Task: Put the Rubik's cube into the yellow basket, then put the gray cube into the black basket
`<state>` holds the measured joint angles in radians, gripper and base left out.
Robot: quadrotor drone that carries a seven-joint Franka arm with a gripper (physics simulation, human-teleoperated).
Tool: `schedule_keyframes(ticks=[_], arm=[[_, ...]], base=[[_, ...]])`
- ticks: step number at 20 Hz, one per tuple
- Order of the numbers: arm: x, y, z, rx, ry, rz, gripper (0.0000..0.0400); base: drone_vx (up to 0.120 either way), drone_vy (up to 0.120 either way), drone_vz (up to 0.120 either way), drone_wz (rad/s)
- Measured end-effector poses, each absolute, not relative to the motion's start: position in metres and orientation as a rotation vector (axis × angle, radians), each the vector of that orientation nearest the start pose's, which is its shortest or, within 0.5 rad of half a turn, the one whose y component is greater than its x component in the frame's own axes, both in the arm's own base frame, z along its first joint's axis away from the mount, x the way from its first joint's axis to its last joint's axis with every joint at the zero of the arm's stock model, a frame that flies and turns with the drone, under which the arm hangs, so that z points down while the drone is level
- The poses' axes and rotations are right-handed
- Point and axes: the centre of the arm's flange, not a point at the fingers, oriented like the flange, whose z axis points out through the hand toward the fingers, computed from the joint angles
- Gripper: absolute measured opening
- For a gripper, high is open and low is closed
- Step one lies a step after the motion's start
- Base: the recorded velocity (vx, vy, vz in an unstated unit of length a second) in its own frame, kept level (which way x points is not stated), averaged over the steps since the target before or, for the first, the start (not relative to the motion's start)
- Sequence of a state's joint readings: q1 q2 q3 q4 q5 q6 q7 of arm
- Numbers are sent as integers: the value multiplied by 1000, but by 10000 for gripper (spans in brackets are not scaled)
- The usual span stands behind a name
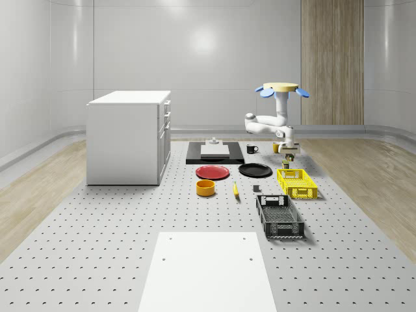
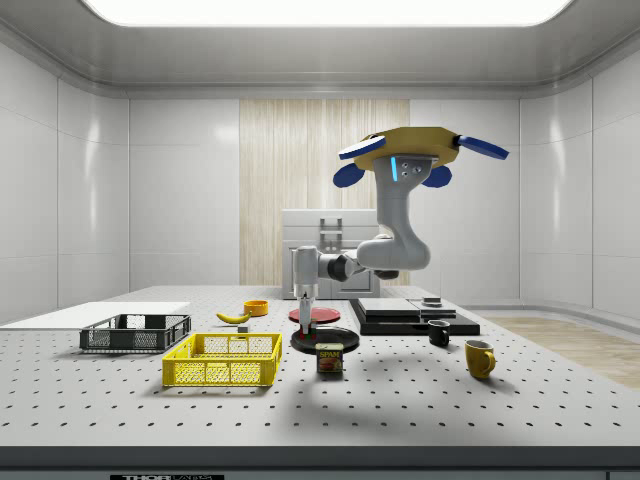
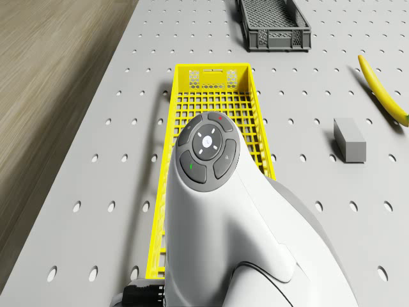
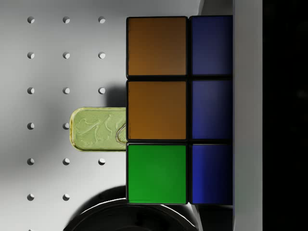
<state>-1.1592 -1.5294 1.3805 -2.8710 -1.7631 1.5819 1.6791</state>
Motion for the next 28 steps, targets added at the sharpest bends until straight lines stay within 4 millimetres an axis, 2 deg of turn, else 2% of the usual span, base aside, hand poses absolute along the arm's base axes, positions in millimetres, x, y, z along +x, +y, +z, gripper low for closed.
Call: schedule_keyframes(ticks=[28], arm=[[307, 4, 489, 1, -2, 786, 325]], base=[[120, 0, 0, 0]])
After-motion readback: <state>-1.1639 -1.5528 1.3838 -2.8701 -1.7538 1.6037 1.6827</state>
